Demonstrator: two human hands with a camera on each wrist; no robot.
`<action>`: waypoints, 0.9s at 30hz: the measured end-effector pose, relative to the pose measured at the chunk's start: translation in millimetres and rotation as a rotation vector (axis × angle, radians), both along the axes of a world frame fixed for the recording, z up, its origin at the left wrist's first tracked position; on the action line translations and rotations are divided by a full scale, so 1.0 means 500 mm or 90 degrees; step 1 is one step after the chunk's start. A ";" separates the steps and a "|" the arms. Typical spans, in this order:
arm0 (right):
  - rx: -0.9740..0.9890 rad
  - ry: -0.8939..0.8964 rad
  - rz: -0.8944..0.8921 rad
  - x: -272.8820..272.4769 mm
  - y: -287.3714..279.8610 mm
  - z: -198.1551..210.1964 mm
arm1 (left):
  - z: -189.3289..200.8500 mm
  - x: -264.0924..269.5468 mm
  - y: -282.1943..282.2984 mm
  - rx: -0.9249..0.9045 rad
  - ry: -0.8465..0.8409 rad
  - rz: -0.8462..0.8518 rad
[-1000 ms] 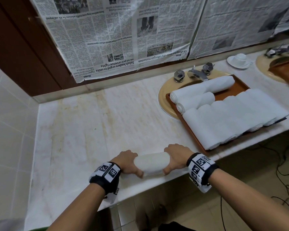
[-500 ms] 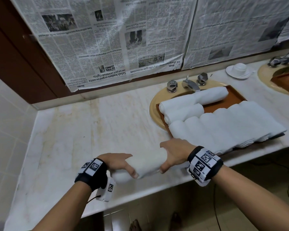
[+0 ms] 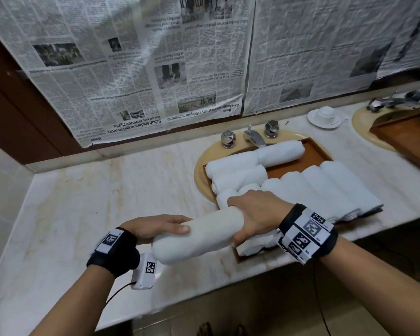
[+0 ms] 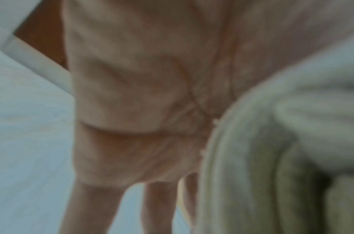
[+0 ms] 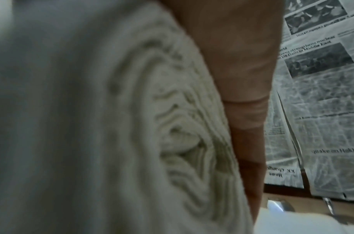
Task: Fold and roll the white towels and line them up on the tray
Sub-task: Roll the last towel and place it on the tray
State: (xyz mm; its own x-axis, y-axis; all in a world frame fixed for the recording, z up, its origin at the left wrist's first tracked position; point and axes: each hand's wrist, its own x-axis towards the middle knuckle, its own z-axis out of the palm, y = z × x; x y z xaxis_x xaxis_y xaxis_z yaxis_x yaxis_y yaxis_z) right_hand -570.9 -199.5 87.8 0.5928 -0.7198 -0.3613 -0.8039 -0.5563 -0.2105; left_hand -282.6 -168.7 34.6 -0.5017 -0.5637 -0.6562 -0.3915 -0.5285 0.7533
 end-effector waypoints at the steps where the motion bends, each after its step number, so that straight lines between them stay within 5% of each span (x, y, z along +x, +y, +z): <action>1: -0.009 0.005 0.008 -0.004 -0.002 0.007 | 0.001 -0.008 -0.003 0.009 0.012 -0.013; 12: 0.027 0.045 -0.021 -0.019 -0.006 0.009 | -0.046 -0.040 0.002 0.116 0.129 -0.038; 27: 0.152 -0.052 -0.155 -0.053 -0.037 -0.037 | 0.003 -0.047 -0.079 -0.182 -0.060 -0.031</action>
State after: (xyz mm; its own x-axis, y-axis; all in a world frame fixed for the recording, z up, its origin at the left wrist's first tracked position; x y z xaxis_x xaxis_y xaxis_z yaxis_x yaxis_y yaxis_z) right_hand -597.6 -218.2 69.1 0.4475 -0.7448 -0.4950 -0.8822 -0.2771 -0.3806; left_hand -306.2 -208.1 36.2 -0.4772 -0.7089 -0.5194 -0.4857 -0.2798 0.8282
